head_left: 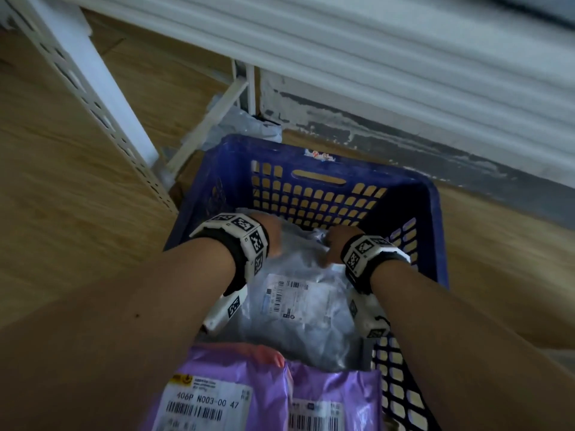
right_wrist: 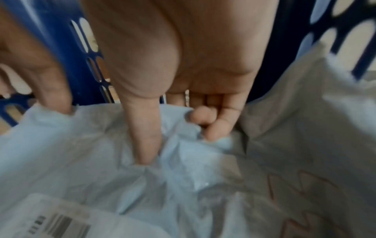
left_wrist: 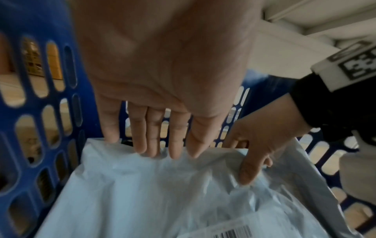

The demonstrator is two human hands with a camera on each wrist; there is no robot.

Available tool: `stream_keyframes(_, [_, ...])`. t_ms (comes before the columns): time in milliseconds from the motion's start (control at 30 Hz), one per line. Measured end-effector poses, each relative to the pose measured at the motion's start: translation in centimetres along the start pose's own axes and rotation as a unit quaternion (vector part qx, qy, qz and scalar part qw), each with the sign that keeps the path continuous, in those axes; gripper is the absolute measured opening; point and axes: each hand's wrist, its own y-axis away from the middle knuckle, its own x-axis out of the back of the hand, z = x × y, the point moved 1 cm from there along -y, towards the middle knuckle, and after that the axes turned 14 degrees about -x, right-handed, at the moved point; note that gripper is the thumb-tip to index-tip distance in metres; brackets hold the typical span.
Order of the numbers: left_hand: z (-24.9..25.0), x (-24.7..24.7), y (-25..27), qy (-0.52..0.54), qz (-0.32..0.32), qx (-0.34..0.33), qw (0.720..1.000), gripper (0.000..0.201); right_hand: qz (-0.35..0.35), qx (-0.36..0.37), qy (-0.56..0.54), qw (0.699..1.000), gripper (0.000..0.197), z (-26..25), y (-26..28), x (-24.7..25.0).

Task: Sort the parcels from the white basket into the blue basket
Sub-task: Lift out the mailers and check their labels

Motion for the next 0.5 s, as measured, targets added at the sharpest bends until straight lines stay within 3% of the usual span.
stream_keyframes(67, [0.4,0.7,0.5,0.001,0.003,-0.010,1.000,0.008,0.005,0.011,0.001,1.000,0.042,0.3,1.9,0.8])
stream_keyframes(133, [1.0,1.8,2.1,0.009,0.015,-0.010,1.000,0.010,0.024,0.017,0.007,1.000,0.026,0.6,4.5,2.2])
stream_keyframes(267, [1.4,3.8,6.6,0.049,0.099,-0.016,0.994,0.017,0.111,0.033,-0.019,0.993,0.022,1.7,11.7,5.7])
stream_keyframes(433, [3.1,6.1,16.2,0.106,0.216,0.000,0.971,0.026,0.204,0.042,-0.081,0.975,0.012,3.3,22.5,8.7])
stream_keyframes(500, [4.0,6.2,20.0,0.109,0.262,0.000,0.959,0.021,0.250,0.036,-0.109,0.961,0.021,4.0,26.5,9.0])
